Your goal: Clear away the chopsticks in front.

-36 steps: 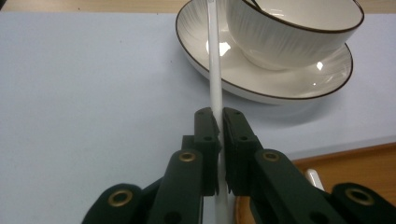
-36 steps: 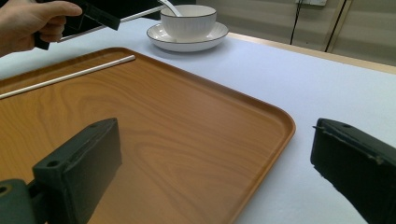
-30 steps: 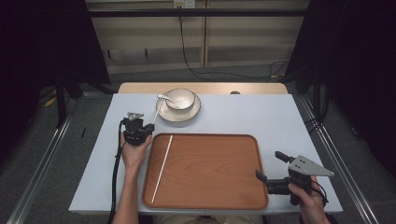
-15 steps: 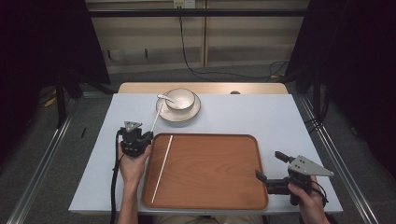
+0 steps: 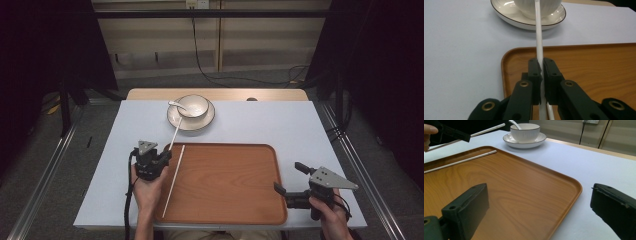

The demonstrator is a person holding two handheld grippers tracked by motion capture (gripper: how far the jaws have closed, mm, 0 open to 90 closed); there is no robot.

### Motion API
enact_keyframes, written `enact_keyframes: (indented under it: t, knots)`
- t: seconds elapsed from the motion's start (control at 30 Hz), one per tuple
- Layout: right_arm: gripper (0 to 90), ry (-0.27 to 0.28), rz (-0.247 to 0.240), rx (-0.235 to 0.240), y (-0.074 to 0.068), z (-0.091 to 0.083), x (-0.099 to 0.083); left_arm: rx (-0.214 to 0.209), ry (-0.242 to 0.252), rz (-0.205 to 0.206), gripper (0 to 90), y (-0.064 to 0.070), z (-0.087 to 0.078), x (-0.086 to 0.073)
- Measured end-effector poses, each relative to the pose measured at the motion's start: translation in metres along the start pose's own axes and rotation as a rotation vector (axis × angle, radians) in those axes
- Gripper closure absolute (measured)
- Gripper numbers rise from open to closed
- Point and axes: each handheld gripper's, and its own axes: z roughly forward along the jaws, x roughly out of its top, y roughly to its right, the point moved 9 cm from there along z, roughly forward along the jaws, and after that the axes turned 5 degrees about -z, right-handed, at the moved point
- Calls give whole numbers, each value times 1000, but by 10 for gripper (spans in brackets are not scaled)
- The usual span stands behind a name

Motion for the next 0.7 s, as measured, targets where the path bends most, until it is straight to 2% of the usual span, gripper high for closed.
enact_keyframes:
  t: [0.17,0.23,0.47,0.7]
  knots:
    - [16,2,2,-3,0,0,0,-30,-30,26,853,16,1,-8]
    - [16,6,-2,-3,1,-1,0,-34,-45,53,854,25,3,-11]
    - [16,10,1,-5,1,-1,1,-53,-59,58,853,38,5,-15]
    - [16,7,-1,0,0,-1,1,-33,-75,48,853,47,2,-24]
